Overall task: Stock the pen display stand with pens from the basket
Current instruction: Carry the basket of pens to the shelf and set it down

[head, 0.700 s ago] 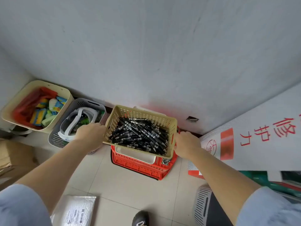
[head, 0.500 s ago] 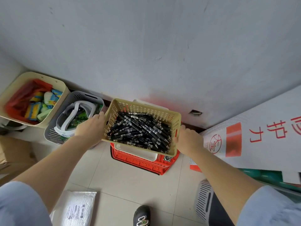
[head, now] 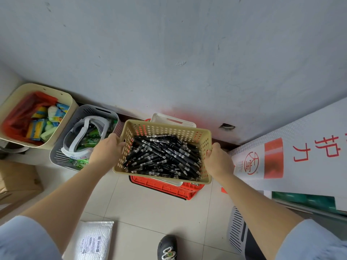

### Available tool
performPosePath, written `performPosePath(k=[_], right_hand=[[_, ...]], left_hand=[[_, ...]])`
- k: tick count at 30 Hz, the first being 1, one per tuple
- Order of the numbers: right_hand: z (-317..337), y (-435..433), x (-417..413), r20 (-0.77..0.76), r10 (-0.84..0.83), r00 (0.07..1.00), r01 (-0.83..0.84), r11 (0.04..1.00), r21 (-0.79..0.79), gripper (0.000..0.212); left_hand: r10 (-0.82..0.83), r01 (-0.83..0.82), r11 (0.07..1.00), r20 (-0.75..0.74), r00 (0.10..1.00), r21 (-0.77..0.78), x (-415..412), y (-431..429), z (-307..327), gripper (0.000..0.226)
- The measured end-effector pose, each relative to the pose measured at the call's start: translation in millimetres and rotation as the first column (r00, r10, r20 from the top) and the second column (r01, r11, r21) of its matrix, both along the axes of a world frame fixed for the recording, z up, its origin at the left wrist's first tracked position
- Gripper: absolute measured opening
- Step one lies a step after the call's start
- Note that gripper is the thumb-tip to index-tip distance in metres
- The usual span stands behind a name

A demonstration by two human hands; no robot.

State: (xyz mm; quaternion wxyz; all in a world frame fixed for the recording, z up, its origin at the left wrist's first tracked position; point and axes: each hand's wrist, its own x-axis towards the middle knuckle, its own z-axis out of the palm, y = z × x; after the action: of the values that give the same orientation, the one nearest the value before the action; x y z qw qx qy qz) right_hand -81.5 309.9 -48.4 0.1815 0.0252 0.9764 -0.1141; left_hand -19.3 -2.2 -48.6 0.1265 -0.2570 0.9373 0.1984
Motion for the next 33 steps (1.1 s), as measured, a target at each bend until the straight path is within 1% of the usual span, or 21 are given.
performPosePath(k=[2,5,11,16,22,26,30,33], right_hand=[[1.8,2.6,5.4,-0.023,-0.007,1.000,0.006,1.000,-0.006,0.014],[9.7,8.4,14.3,-0.087,-0.012,0.996,0.010,1.000,-0.030,0.022],[47.5,22.6,29.9,-0.248,-0.062,0.967,0.046,0.996,-0.071,0.034],[79.6,40.3,50.4,-0.308,-0.110,0.945,0.088,0.992,-0.085,0.034],[122.3,78.3,96.6,-0.366,-0.148,0.919,0.113,0.987,-0.117,0.034],[154.4,115.1,138.4,-0.416,-0.187,0.890,0.145,0.981,-0.129,0.031],[190.8,161.3,184.0,-0.455,-0.234,0.859,0.192,0.972,-0.137,0.031],[214.0,198.9,218.0,-0.454,-0.284,0.845,0.252,0.959,-0.130,0.032]], left_hand=[[0.037,-0.037,0.999,0.000,0.999,0.007,6.4,4.4,2.1,0.030],[0.067,-0.066,0.998,-0.035,0.997,0.025,16.3,12.7,12.3,0.032],[0.120,-0.113,0.992,-0.149,0.982,0.056,35.2,32.9,50.3,0.030],[0.066,-0.056,0.997,-0.249,0.966,0.046,56.1,53.0,84.3,0.033],[0.026,-0.008,0.999,-0.356,0.934,0.053,89.8,90.1,127.5,0.030],[0.011,0.021,0.997,-0.388,0.921,0.077,121.2,124.0,156.0,0.032],[-0.030,0.065,0.996,-0.417,0.908,0.069,150.3,165.2,185.9,0.032],[-0.056,0.115,0.987,-0.431,0.901,0.113,166.4,201.1,206.8,0.032]])
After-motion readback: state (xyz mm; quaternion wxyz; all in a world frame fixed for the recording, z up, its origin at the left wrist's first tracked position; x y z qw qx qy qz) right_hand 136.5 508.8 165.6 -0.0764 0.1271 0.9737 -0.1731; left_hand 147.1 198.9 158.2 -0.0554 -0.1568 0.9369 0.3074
